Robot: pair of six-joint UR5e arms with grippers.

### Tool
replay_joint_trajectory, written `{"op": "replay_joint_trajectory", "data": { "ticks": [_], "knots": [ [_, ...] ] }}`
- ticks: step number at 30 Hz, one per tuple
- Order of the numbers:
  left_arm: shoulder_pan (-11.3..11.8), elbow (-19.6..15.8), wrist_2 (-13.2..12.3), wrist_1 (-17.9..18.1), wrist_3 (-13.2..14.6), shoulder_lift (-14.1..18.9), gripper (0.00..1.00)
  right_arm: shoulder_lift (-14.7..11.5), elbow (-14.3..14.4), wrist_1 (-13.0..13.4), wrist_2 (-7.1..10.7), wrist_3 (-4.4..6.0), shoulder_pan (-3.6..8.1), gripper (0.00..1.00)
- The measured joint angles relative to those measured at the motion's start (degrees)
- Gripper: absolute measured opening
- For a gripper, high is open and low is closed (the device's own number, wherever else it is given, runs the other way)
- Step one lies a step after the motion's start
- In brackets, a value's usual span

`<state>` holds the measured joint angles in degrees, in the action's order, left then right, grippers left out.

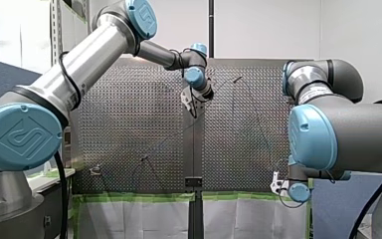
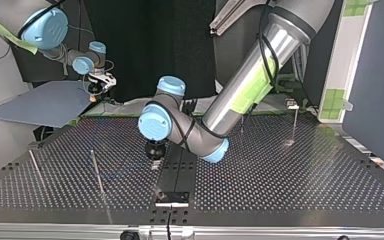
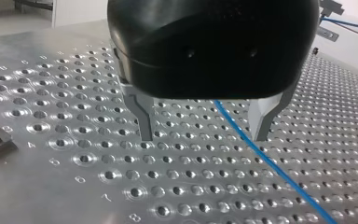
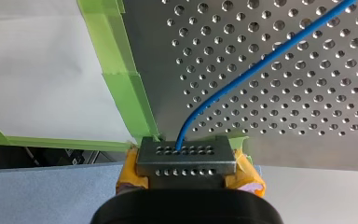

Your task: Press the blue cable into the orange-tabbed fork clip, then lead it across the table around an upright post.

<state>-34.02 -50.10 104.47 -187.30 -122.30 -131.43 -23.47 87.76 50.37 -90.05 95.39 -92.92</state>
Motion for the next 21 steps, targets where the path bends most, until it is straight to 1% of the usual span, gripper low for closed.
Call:
{"op": "replay_joint_trajectory", "data": {
  "ticks": [5, 13, 18, 21],
  "knots": [
    [-0.12, 0.01, -0.02, -1.56, 0.04, -0.01, 1.00, 0.04, -0.06, 0.12, -0.08, -0.05, 0.03, 0.00],
    [-0.14, -0.01, 0.03, -2.32, 0.08, 0.00, 1.00, 0.71, -0.56, 0.60, 0.02, -0.03, 0.05, 0.00],
    [-0.27, 0.01, -0.18, -4.67, 0.18, 0.00, 1.00, 2.23, -1.58, -0.36, -0.05, -0.21, 0.04, 0.00],
    [-0.17, 0.07, -1.15, -6.29, 0.35, 0.01, 1.00, 2.49, -1.77, -0.67, -0.12, -0.34, 0.05, 0.00]
  ]
}}
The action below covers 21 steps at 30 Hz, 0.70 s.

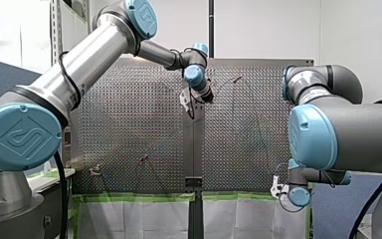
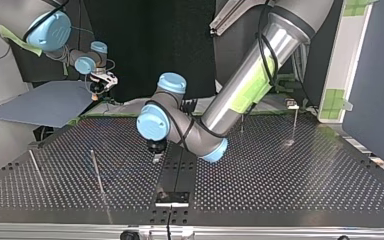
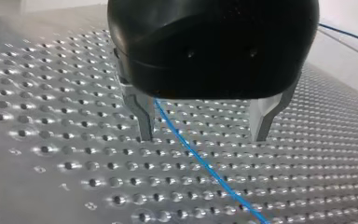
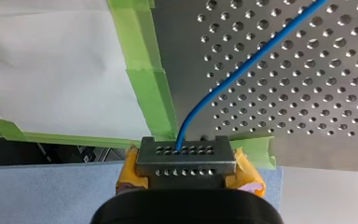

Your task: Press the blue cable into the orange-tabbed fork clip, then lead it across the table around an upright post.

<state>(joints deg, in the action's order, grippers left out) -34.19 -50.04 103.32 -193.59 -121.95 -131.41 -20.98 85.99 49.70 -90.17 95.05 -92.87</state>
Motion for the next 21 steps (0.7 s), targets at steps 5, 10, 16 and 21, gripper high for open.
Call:
{"op": "replay_joint_trajectory", "data": {
  "ticks": [5, 10, 16, 21],
  "knots": [
    [0.19, 0.03, -2.08, -2.49, 1.27, 0.06, 1.00, 0.08, -0.10, -0.12, -0.07, -0.15, 0.00, 0.00],
    [0.13, 0.05, -2.84, -5.12, 3.77, 0.07, 1.00, 0.12, -0.14, -0.18, -0.08, -0.27, -0.01, 0.00],
    [-0.44, 1.04, -3.10, -8.27, 6.82, 0.30, 1.00, 0.12, -0.14, -0.20, -0.06, -0.29, 0.00, 0.00],
    [-1.01, 2.52, -3.32, -8.30, 7.93, 1.54, 1.00, 0.12, -0.14, -0.21, -0.09, -0.29, 0.00, 0.00]
  ]
}}
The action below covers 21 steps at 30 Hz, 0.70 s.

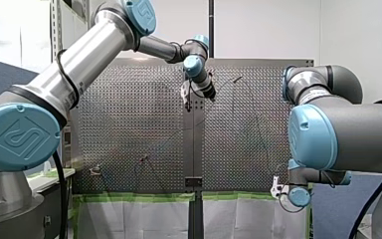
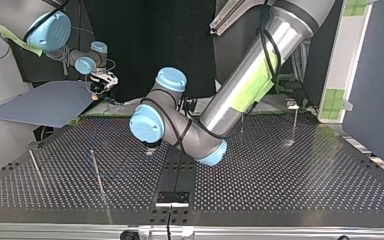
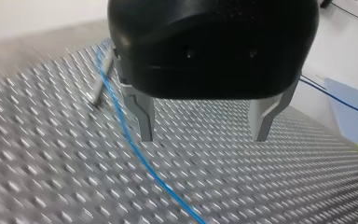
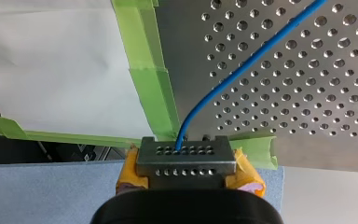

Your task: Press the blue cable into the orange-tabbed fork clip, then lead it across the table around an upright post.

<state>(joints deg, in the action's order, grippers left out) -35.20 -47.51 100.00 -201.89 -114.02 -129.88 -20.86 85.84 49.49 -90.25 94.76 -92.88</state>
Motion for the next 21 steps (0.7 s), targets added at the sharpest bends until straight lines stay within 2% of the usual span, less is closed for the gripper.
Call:
{"op": "replay_joint_trajectory", "data": {
  "ticks": [9, 15, 21],
  "knots": [
    [-1.44, 0.59, -0.20, 0.75, 1.99, 3.68, 1.00, 0.00, -0.01, 0.00, 0.02, 0.00, -0.01, 0.00],
    [-3.24, 0.96, -2.43, 0.78, 4.27, 4.30, 1.00, 0.00, -0.01, 0.01, 0.04, 0.00, 0.00, 0.00],
    [-4.82, 2.95, -3.42, 0.75, 6.53, 4.33, 1.00, 0.00, -0.08, 0.00, 0.04, 0.00, 0.00, 0.00]
  ]
}}
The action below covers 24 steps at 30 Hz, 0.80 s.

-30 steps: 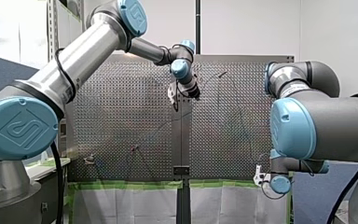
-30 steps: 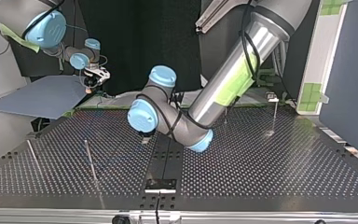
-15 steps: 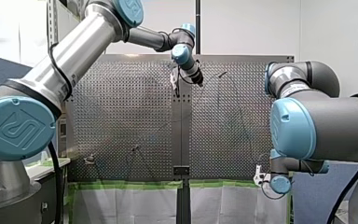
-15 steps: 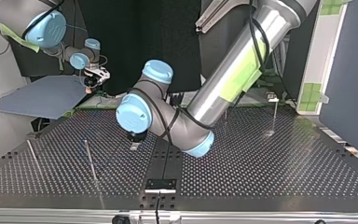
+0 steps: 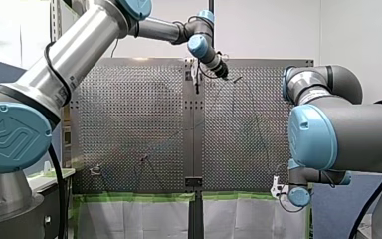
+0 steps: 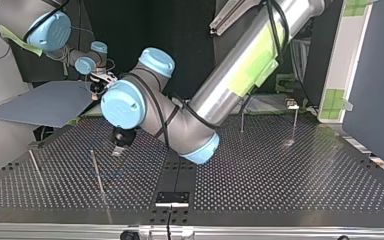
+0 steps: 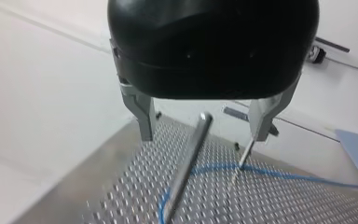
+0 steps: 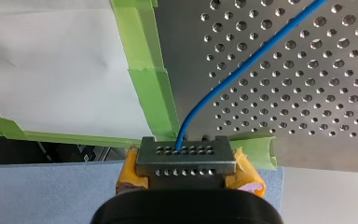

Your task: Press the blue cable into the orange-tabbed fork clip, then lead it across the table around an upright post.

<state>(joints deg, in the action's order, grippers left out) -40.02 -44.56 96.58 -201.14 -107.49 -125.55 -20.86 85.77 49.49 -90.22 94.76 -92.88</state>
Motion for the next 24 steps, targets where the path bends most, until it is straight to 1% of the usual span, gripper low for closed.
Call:
{"op": "replay_joint_trajectory", "data": {
  "ticks": [5, 13, 24],
  "knots": [
    [-0.85, 0.57, -0.66, 0.03, 1.13, 0.01, 1.00, 0.00, -0.03, 0.00, 0.02, 0.05, 0.00, 0.00],
    [-1.32, 0.63, -0.62, -0.06, 1.36, 0.00, 1.00, -0.01, -0.05, -0.16, 0.01, 0.09, -0.02, 0.00],
    [-1.07, 0.64, 2.39, -0.18, 0.21, -0.01, 1.00, 0.00, -0.11, -0.28, 0.01, 0.14, -0.05, 0.00]
  ]
}}
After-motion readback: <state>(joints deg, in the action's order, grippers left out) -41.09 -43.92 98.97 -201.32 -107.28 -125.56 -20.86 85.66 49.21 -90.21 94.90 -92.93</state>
